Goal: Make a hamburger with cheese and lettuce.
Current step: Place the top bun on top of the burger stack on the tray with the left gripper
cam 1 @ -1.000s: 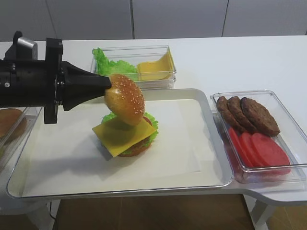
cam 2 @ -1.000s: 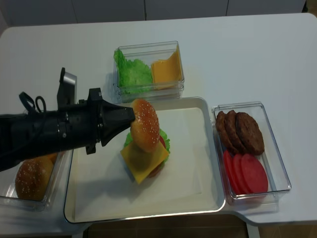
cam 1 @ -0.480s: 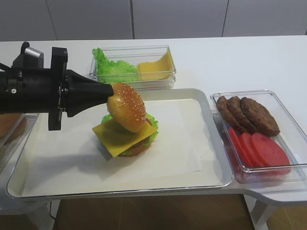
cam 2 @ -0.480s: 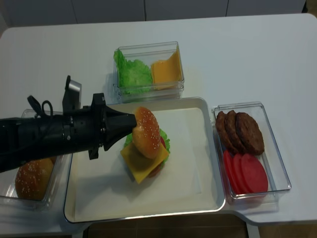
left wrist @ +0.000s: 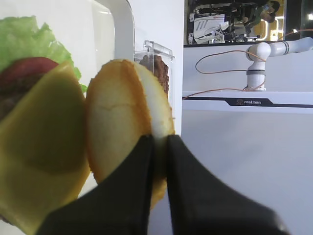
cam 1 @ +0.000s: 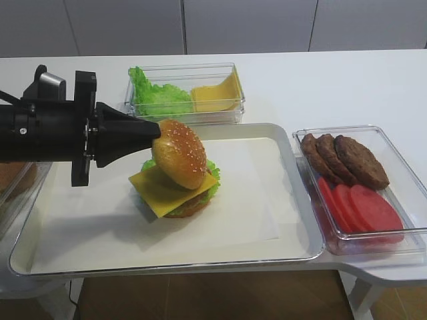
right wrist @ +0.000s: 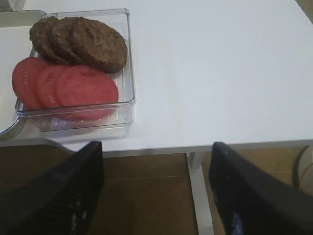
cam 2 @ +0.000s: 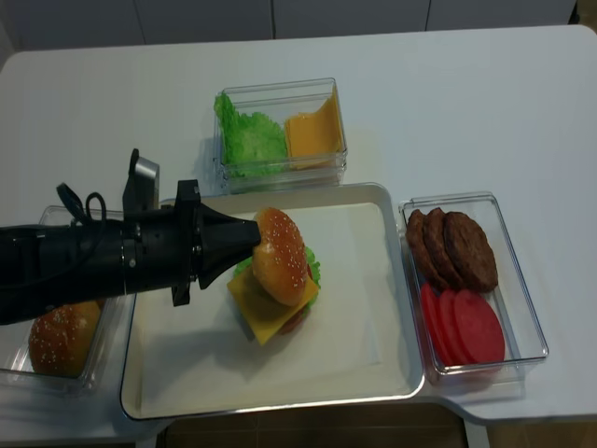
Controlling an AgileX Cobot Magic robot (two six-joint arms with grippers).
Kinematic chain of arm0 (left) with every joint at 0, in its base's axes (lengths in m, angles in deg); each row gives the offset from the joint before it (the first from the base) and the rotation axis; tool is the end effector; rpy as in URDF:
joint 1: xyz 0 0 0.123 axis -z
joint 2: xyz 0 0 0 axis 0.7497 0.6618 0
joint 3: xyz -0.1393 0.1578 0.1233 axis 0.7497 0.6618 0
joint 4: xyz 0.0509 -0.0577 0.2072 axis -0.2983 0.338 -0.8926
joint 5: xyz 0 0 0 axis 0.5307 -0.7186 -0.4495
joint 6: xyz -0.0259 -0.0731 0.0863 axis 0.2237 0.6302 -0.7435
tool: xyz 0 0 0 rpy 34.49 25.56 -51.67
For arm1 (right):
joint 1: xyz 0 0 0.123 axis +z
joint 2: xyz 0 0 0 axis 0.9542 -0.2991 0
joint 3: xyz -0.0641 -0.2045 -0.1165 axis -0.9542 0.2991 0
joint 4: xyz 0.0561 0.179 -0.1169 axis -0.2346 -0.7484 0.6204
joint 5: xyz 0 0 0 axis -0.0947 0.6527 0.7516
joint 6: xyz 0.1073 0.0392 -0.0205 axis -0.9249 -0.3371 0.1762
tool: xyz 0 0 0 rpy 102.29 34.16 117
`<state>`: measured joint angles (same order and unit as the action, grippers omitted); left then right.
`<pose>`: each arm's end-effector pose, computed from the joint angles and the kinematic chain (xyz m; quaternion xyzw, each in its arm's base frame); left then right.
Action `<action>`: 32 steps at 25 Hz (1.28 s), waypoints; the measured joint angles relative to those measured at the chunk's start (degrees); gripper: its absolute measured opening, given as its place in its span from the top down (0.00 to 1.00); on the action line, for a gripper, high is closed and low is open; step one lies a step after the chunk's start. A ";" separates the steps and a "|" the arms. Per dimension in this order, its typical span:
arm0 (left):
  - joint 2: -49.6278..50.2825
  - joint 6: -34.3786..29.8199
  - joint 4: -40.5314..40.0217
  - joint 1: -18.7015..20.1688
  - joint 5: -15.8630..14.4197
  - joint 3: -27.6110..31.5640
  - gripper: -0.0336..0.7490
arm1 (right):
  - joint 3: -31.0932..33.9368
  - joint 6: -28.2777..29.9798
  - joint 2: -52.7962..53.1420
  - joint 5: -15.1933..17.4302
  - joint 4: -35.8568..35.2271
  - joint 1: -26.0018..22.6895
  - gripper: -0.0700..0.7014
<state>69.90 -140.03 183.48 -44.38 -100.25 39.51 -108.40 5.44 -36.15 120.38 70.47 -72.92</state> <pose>0.2502 -0.1222 0.1954 -0.0858 0.7784 -0.6057 0.1409 0.0253 0.0053 0.2372 0.0003 0.8736 0.0242 0.4861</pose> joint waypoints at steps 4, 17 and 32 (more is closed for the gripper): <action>0.00 -0.29 0.00 0.00 0.00 0.00 0.89 | 0.00 0.00 0.00 0.00 0.00 0.00 0.25; 0.00 -0.33 -1.66 0.00 0.71 0.00 0.89 | 0.00 0.00 0.00 0.00 0.00 0.00 0.25; 0.00 -0.42 -2.26 0.00 2.80 0.00 0.80 | 0.00 0.00 0.00 0.00 0.00 0.00 0.25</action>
<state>69.90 -140.45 181.22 -44.38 -97.44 39.51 -108.40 5.44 -36.15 120.38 70.47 -72.92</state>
